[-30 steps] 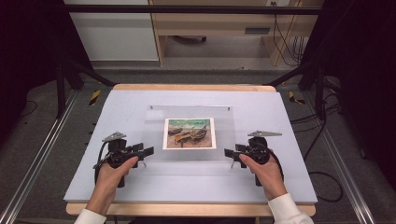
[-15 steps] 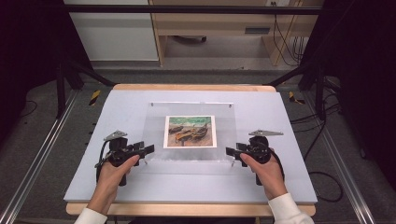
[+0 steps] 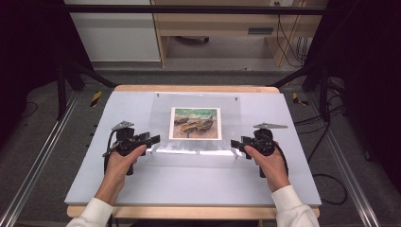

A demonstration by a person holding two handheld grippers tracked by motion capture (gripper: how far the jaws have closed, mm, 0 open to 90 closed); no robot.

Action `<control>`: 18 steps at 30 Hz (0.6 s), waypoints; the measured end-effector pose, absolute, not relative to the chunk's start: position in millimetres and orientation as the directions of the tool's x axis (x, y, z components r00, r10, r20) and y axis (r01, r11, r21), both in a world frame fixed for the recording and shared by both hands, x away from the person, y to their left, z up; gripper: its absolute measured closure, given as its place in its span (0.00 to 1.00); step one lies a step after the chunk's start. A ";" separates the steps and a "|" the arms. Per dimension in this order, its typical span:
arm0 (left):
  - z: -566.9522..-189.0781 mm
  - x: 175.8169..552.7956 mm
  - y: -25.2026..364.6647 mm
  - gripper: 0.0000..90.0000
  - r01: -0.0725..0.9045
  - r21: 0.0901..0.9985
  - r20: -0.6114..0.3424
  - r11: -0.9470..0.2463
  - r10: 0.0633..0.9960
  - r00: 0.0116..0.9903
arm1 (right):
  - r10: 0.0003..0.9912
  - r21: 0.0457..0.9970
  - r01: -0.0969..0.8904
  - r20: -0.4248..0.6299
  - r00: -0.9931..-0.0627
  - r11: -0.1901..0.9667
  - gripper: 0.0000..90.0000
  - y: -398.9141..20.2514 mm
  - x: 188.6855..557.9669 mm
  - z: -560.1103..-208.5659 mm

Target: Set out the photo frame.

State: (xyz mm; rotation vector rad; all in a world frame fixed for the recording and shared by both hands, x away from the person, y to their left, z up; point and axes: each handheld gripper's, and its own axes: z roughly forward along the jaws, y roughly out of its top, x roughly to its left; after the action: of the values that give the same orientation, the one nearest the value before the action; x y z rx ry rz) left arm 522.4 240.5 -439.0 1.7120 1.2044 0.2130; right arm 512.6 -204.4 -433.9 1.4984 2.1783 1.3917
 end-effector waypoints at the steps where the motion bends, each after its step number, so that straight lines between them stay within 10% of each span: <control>1: -440.2 523.7 240.5 0.43 0.617 0.787 -0.367 -0.017 0.791 0.490 | 0.799 0.751 0.657 0.354 -0.486 0.067 0.46 -204.3 514.1 -433.6; 18: -447.0 530.7 237.3 0.43 0.613 0.790 -0.360 -0.006 0.804 0.472 | 0.817 0.754 0.653 0.330 -0.473 0.073 0.46 -201.4 525.4 -436.8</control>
State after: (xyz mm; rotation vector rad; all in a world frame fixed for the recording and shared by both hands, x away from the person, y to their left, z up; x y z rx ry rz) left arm 530.7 237.3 -447.0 1.7046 1.2237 0.2357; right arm 525.4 -201.4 -436.8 1.5031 2.1616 1.3551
